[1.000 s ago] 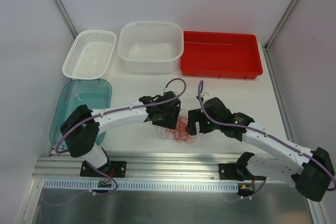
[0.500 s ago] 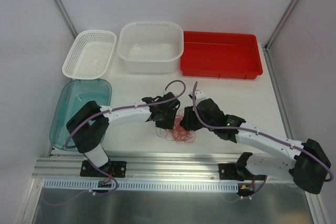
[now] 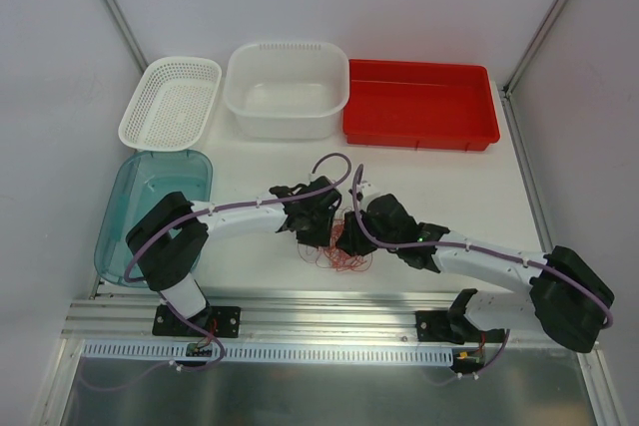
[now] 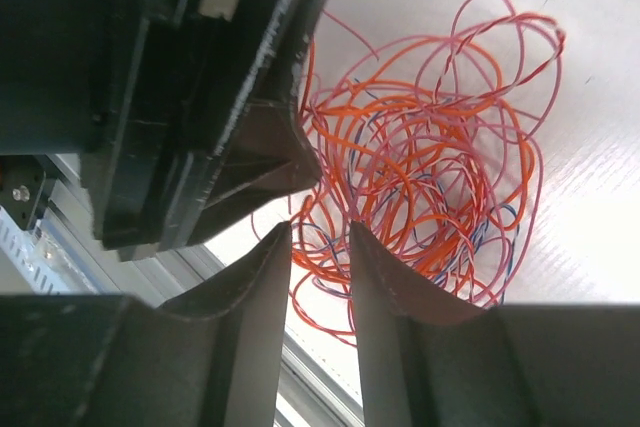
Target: Untangle the cables
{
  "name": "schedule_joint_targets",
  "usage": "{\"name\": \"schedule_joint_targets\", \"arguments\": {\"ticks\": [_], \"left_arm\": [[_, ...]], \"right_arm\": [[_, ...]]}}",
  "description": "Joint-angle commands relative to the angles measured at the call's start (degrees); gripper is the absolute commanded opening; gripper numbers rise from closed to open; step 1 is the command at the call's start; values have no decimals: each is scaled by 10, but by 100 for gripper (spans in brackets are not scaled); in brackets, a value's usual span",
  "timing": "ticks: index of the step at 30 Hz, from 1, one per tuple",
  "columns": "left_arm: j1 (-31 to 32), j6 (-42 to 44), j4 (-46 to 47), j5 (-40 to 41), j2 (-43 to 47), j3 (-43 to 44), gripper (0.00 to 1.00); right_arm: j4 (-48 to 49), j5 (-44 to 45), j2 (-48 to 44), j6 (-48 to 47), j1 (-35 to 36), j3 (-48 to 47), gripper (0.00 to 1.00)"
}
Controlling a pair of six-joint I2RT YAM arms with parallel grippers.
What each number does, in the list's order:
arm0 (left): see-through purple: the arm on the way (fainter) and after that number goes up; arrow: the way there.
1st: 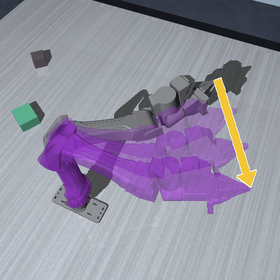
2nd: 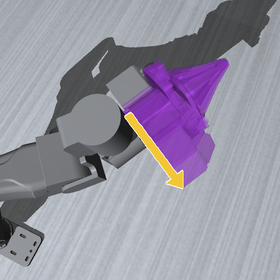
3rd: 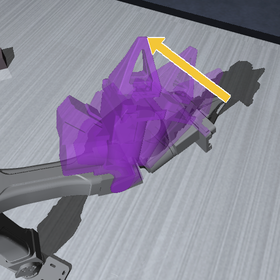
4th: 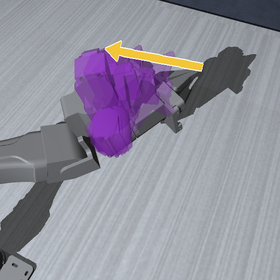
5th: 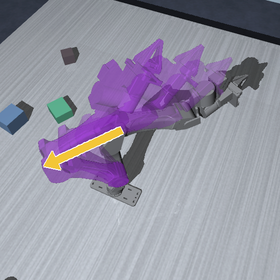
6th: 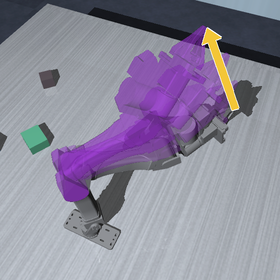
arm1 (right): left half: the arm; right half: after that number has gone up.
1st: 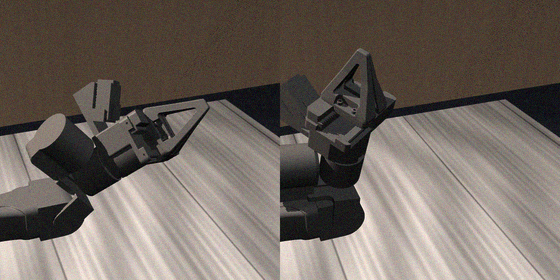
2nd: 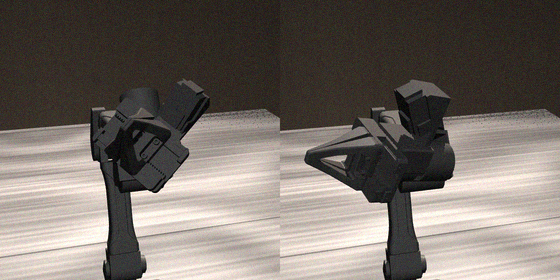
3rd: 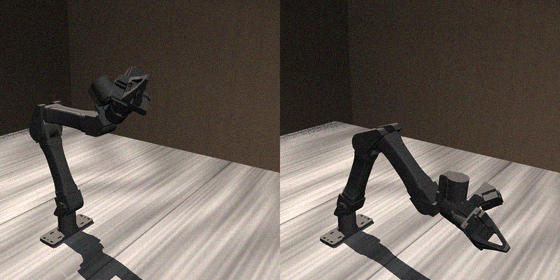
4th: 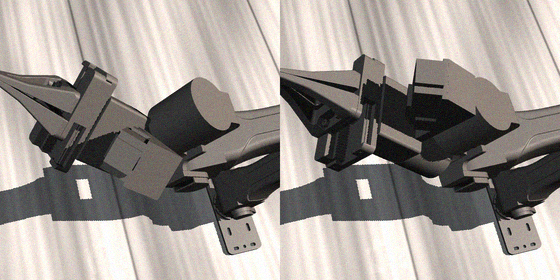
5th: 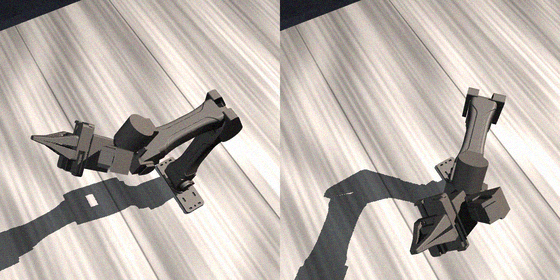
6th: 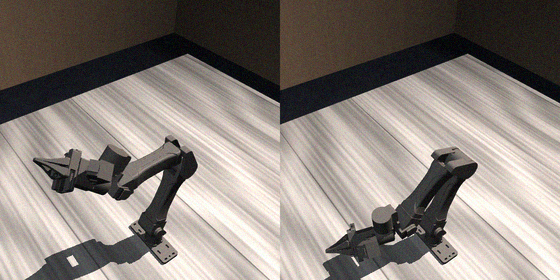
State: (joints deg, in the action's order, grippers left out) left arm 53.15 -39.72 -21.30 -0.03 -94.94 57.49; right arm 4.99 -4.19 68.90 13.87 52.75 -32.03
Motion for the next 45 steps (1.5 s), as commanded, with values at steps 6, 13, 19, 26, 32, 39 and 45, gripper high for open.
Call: {"name": "schedule_joint_targets", "arguments": {"ticks": [6,13,19,26,32,39,45], "left_arm": [[-5,-18,10,-8,2,-4,32],[-7,-28,12,-2,-7,-4,29],[-23,-33,12,22,-13,-13,9],[-68,-23,13,38,-17,-34,0],[-123,-13,11,45,11,-63,0],[-221,0,-3,52,65,-99,0],[-286,16,-29,64,83,-85,0]], "right_arm": [[73,-38,27,-2,2,15,31],[67,-54,17,-9,2,14,8],[-16,-33,-74,-28,2,-19,1],[-219,30,-204,-89,0,-125,1],[-357,126,-277,-136,-19,-257,1],[-445,210,-301,-189,-57,-395,1],[-455,276,-319,-216,-57,-457,1]]}}
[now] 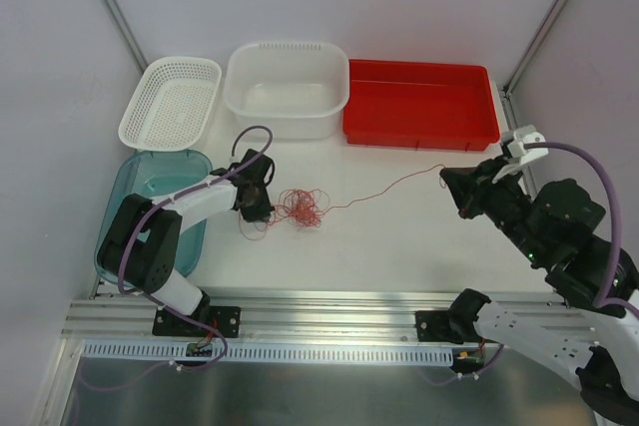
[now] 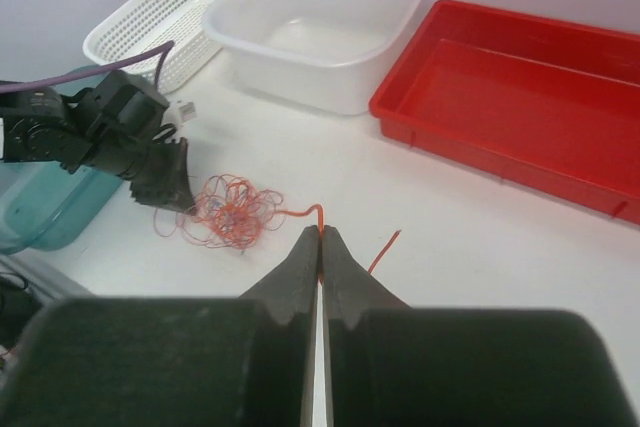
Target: Untangle the cables
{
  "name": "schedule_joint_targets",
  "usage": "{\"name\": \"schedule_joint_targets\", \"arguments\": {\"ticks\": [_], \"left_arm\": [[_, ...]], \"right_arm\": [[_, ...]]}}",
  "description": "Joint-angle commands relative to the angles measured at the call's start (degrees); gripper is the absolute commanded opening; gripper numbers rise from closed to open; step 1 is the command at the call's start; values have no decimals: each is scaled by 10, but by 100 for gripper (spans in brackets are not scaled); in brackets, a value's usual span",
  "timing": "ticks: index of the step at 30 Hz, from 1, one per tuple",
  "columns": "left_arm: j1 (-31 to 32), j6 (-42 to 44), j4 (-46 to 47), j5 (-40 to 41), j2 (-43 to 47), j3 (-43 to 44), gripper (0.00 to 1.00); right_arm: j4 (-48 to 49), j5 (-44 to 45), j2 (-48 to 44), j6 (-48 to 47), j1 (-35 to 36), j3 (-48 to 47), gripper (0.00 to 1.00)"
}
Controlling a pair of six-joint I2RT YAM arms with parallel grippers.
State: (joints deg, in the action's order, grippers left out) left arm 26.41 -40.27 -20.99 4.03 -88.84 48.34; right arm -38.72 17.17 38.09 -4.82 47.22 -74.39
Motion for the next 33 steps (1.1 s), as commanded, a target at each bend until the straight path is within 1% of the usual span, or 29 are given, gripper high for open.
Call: {"name": "schedule_joint_targets", "arguments": {"ticks": [1,6,11,14,17,18,19,21,22,24,25,28,29,31,32,33], "left_arm": [[-24,24,-35,29,22,10,0],[-56,34,-55,50,6,32,0],[-61,48,-64,88,-17,51,0],[-61,60,-75,106,-32,66,0],[-61,71,-87,125,-33,81,0],[-61,78,-88,122,-30,88,0],[-61,82,-88,117,-25,91,0],[-58,96,-88,99,-7,101,0],[-57,101,-88,81,1,105,0],[-48,116,-88,65,23,114,0],[-44,120,-88,45,37,116,0],[-30,135,-90,14,61,122,0],[-28,138,-91,7,67,124,0],[-19,147,-98,-2,80,126,0],[-18,150,-99,-14,85,127,0],[-16,156,-100,-18,89,127,0]], "right_arm": [[-14,73,-20,-30,-2,-45,1],[2,109,-58,-34,-2,-63,1],[3,114,-90,-20,-2,-60,1],[-38,114,-87,-2,-2,-48,1],[-105,166,-74,45,-2,-19,1],[-127,210,-70,79,-2,5,1],[-163,225,-57,97,-2,26,1],[-189,234,-40,142,-2,61,1],[-203,234,-26,157,-2,104,1],[-197,227,-15,194,-3,152,7],[-181,222,-7,205,-4,192,11],[-148,195,10,223,-18,238,23],[-146,184,30,227,-25,248,33],[-132,142,51,213,-34,246,43],[-122,126,59,199,-34,244,58],[-108,80,67,184,-34,240,65]]}}
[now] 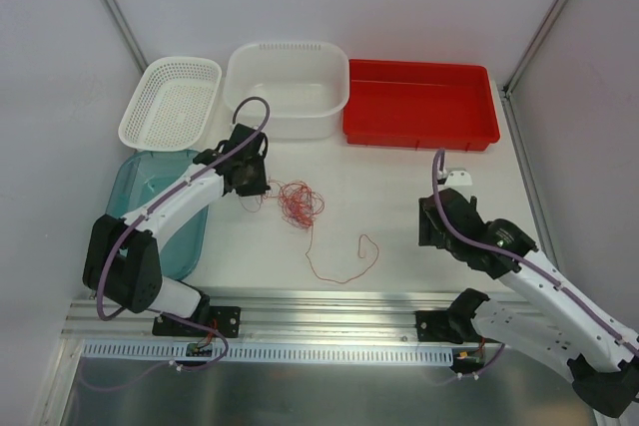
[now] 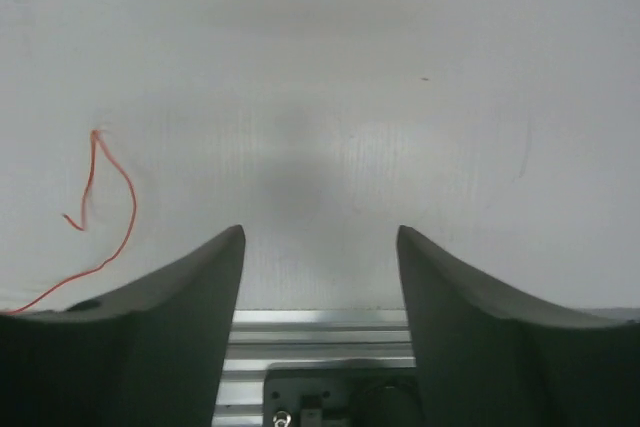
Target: Untangle the cables
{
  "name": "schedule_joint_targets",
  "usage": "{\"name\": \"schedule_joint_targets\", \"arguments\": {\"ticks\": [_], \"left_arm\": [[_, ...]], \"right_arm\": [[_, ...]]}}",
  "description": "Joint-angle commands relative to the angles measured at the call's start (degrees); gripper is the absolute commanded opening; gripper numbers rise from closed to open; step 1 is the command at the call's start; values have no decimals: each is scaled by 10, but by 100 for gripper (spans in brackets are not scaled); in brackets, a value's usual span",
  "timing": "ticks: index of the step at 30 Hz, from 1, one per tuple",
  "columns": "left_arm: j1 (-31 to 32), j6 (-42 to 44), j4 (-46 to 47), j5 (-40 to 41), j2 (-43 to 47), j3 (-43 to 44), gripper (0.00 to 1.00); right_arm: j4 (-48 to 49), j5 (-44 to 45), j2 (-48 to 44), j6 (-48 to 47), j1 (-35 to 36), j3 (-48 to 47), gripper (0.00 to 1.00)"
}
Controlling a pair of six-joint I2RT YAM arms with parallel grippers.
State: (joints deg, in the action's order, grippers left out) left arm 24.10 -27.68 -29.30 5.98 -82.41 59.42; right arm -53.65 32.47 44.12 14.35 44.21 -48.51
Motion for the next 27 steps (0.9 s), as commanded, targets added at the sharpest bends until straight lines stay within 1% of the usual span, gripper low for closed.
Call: {"name": "schedule_joint_targets", "arguments": {"ticks": [1,2,5,6,7,9,10,11,12,13,14,15,16,17,20,21,23,25,27], "left_arm": [[9,32,-20,-41,28,17,0],[9,37,-23,-46,35,17,0],[10,41,-23,-51,40,18,0],[10,44,-23,-53,41,17,0],[11,46,-23,-54,41,16,0],[11,48,-23,-54,40,13,0],[11,48,-23,-51,41,11,0],[11,47,-23,-51,41,11,0],[11,47,-23,-50,41,7,0],[12,45,-23,-48,42,4,0],[12,44,-23,-47,43,2,0],[12,46,-23,-47,43,1,0],[14,47,-23,-44,45,0,0],[14,50,-23,-41,45,-2,0],[15,55,-23,-26,51,-7,0],[15,54,-22,-23,52,-8,0],[15,54,-23,-21,56,-6,0],[15,57,-23,-12,62,-6,0],[15,59,-23,-1,66,-8,0]], "right_arm": [[74,-100,10,-40,-4,-21,71],[91,-161,13,-55,-3,-23,78],[157,-250,32,-79,-3,-26,84],[178,-307,37,-77,-3,-22,84],[231,-339,47,-67,-1,-5,85],[294,-401,60,-14,4,18,85],[367,-413,75,6,16,45,85],[402,-418,84,54,24,58,85],[437,-412,94,73,33,72,85],[508,-404,104,92,58,90,85],[534,-394,134,102,71,95,85],[579,-374,151,121,84,95,85],[593,-367,172,125,107,91,84],[604,-354,206,129,118,77,85],[630,-329,254,151,156,48,85],[624,-290,284,171,161,40,84],[609,-248,311,205,171,26,83],[593,-234,349,238,176,7,80],[588,-218,369,247,181,-9,77]]}}
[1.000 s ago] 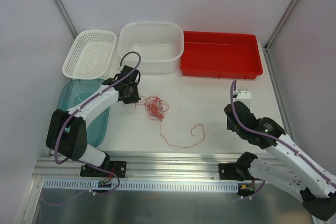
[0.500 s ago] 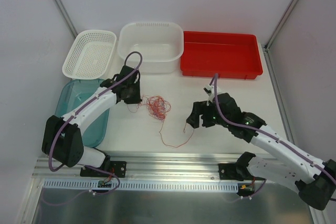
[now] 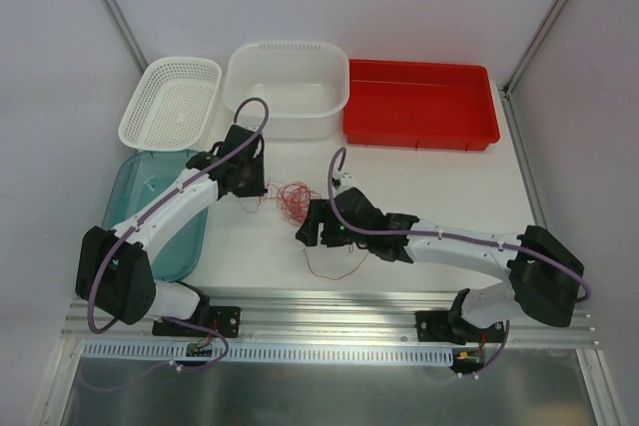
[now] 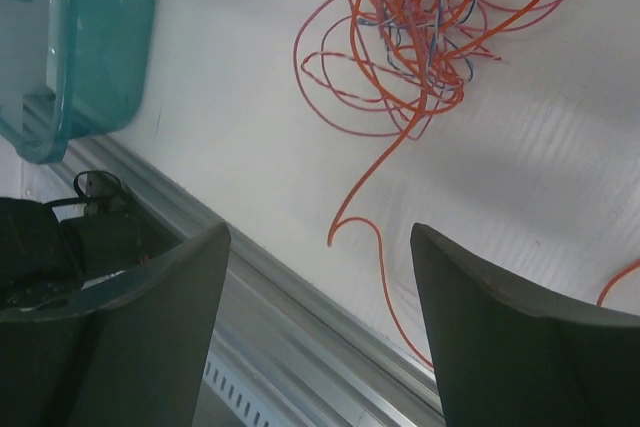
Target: Untangle the cables
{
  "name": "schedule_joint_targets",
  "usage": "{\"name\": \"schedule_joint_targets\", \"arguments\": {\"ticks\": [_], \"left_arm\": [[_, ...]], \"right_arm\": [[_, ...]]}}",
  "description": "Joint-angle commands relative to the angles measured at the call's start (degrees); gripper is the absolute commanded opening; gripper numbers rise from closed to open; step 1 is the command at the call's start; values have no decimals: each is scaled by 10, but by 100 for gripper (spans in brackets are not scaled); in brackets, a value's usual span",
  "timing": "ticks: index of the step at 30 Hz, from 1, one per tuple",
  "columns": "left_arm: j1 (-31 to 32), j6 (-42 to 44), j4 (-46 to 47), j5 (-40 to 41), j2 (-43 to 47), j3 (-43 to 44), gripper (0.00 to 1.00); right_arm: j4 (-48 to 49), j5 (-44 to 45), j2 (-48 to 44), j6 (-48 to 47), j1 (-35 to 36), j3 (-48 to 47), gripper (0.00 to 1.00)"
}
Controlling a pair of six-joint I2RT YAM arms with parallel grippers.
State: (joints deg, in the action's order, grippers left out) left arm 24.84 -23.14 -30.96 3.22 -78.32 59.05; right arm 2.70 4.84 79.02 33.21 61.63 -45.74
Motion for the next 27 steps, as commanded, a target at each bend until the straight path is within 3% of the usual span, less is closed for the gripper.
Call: {"name": "schedule_joint_targets", "arguments": {"ticks": [1,3,6,9,10,13,20,27], "left_arm": [[7,13,-5,26,27,-5,0],[7,13,-6,20,27,-7,0],[7,13,-7,21,26,-7,0],[7,14,-6,34,27,-7,0],[7,14,-6,38,28,-8,0],[7,16,-7,46,27,-9,0],[6,23,-9,62,19,-8,0],[2,26,-17,69,5,-5,0]], "right_arm": [[27,57,40,60,9,-42,73],[28,55,56,59,11,-51,68],[15,70,74,56,15,-62,53],[-8,89,72,46,15,-61,33],[-15,92,68,41,16,-61,19],[-59,105,36,16,16,-62,1],[-247,154,-109,-132,10,-152,1],[-413,148,-246,-262,-67,-296,1]]}}
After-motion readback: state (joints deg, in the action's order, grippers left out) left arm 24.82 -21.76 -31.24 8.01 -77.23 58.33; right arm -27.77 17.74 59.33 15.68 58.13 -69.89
